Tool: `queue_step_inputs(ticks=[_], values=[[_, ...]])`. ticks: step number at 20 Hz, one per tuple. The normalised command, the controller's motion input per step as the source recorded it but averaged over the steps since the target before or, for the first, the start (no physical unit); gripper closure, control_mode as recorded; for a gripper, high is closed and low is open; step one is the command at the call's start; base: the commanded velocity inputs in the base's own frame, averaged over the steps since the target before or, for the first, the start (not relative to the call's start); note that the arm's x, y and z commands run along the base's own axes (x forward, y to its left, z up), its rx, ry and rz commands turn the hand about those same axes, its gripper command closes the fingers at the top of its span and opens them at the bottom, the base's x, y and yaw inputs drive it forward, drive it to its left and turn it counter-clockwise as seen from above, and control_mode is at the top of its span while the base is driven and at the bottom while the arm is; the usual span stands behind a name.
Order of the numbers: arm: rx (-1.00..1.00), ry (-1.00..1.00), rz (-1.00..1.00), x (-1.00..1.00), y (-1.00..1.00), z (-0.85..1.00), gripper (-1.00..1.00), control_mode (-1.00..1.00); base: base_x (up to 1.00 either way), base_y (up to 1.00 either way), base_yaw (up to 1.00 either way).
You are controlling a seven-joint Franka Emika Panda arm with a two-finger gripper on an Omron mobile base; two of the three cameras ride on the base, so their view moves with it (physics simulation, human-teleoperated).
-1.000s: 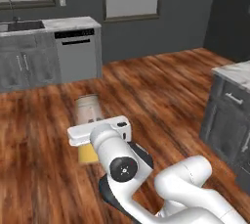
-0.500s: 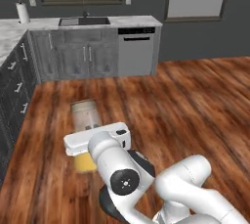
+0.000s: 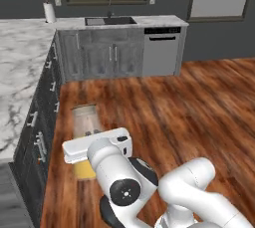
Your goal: There is a tray on the dining counter. Grab the cup, mug, and pitcher and place them on the tray. The pitcher may be placed next to the tray if it cannot fit the tray.
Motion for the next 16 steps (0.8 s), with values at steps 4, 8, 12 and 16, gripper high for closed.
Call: queue_step_inputs(ticks=[4, 8, 12, 16], values=[[0.00, 0.00, 0.00, 0.00, 0.00, 0.00, 1.00, 1.00, 0.00, 1.00, -0.03], [0.00, 0.00, 0.00, 0.00, 0.00, 0.00, 1.00, 1.00, 0.00, 1.00, -0.03], [0.00, 0.00, 0.00, 0.00, 0.00, 0.00, 1.00, 1.00, 0.00, 1.00, -0.04], [0.00, 0.00, 0.00, 0.00, 0.00, 0.00, 1.00, 1.00, 0.00, 1.00, -0.04]])
